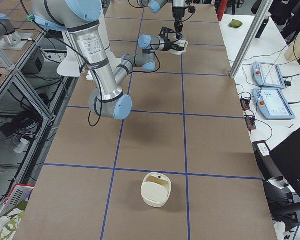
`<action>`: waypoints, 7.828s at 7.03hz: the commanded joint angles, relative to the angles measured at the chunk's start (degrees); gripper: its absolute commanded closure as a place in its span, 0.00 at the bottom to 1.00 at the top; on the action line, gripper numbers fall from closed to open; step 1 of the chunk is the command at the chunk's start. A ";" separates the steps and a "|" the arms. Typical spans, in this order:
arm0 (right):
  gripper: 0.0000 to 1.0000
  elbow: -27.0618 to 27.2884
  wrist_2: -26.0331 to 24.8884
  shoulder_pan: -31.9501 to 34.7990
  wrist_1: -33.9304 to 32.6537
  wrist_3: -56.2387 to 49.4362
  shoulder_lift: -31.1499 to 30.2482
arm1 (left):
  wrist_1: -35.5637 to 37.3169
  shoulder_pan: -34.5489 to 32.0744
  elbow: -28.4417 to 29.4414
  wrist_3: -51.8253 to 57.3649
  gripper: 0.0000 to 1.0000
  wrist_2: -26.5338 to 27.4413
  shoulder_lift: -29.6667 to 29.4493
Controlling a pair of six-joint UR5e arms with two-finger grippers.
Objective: Left arm hands cup to right arm to dump lemon
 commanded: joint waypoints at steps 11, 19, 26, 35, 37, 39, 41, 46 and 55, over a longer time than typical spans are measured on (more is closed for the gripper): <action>0.83 0.70 7.35 9.99 -0.15 27.53 -7.37 | 13.46 -12.02 -17.23 33.22 0.00 -7.27 23.00; 1.00 10.29 10.71 27.20 23.33 32.60 -45.03 | 13.59 -23.81 -17.25 64.74 0.00 -6.56 38.76; 1.00 -18.28 10.36 31.08 66.19 43.54 -53.68 | 12.97 -27.59 -17.78 65.45 0.00 -4.10 44.38; 1.00 -27.85 10.00 33.45 81.85 101.64 -52.30 | 12.97 -27.59 -19.10 65.27 0.00 -4.10 44.21; 1.00 -31.97 10.00 35.73 81.85 110.52 -48.88 | 12.89 -27.50 -19.27 65.27 0.00 -4.19 44.03; 1.00 -33.66 10.09 38.54 83.86 116.71 -47.81 | 12.89 -27.42 -19.36 65.27 0.00 -4.19 43.94; 1.00 -33.84 9.83 40.04 84.31 125.37 -47.72 | 12.89 -27.42 -19.36 65.27 0.00 -4.19 43.77; 0.93 -33.84 8.86 42.33 84.40 141.58 -46.49 | 12.89 -27.42 -19.36 65.36 0.00 -4.19 43.77; 0.96 -33.58 10.00 43.47 84.31 138.59 -46.40 | 12.89 -27.33 -19.36 65.36 0.00 -4.19 43.50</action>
